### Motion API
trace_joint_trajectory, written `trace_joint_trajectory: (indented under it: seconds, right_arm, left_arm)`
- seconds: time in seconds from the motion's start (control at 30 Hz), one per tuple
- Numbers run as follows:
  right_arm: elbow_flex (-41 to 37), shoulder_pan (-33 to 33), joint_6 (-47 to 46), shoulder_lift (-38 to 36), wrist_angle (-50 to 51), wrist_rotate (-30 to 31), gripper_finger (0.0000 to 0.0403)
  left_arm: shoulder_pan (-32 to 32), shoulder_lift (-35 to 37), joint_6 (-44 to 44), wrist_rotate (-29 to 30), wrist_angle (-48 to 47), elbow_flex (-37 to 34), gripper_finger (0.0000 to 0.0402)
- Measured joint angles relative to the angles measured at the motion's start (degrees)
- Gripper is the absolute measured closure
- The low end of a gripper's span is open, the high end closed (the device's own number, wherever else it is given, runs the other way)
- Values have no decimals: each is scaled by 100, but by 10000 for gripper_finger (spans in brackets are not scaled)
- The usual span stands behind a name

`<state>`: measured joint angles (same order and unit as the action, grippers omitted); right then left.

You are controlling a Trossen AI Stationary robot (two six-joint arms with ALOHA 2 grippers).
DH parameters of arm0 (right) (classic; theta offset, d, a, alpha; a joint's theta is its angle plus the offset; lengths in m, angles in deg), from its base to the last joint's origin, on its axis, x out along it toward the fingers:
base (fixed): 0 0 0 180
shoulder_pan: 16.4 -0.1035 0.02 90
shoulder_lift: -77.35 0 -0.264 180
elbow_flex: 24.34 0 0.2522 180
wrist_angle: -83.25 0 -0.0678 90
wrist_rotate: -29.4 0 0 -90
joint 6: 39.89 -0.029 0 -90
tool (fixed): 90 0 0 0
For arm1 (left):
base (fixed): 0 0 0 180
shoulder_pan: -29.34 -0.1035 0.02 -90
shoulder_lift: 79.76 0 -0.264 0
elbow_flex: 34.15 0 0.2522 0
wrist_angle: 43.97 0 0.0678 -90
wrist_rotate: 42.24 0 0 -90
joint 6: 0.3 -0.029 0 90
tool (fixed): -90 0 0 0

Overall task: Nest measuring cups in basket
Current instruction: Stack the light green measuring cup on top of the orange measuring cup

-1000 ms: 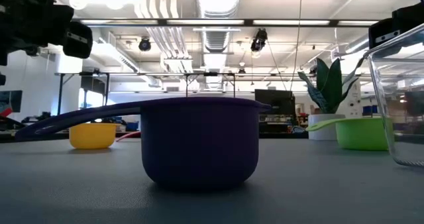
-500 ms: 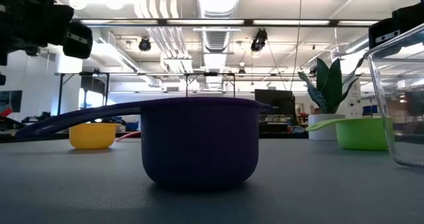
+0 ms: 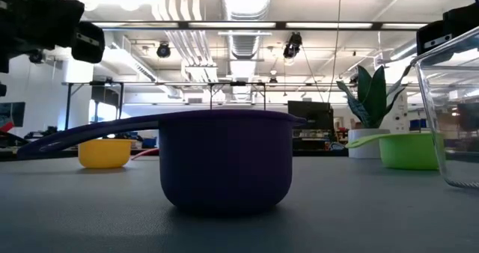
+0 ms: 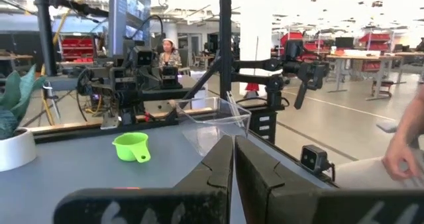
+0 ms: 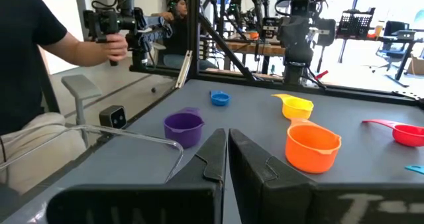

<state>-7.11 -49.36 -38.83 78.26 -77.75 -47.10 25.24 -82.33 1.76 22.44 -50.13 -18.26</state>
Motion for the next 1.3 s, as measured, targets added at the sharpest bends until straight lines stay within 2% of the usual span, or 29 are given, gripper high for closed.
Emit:
trace_joint_trajectory:
  seconds: [0.17, 0.3, 0.47, 0.67, 0.9, 1.17, 1.3]
  right_arm:
    - [2, 1, 0, -2, -2, 0, 394]
    - [2, 1, 0, -2, 0, 0, 394]
    - [1, 0, 0, -2, -1, 0, 394]
    - [0, 0, 0, 0, 0, 0, 394]
    - [1, -1, 0, -1, -1, 0, 394]
    - [2, -1, 0, -2, 0, 0, 394]
    - [1, -1, 0, -1, 0, 0, 394]
  left_arm:
    - [-2, -78, 400, 515, 685, 21, 402]
    - [2, -447, 247, 932, 335, 536, 402]
    - [-2, -1511, -91, 1580, -610, 1605, 402]
    - [-2, -3129, -284, 2042, -923, 2749, 394]
    - [-2, -4874, -595, 2187, -956, 3708, 325]
    - [-2, -6622, -530, 2186, -943, 4820, 235]
    - [-2, -7469, -458, 2183, -1248, 5487, 202]
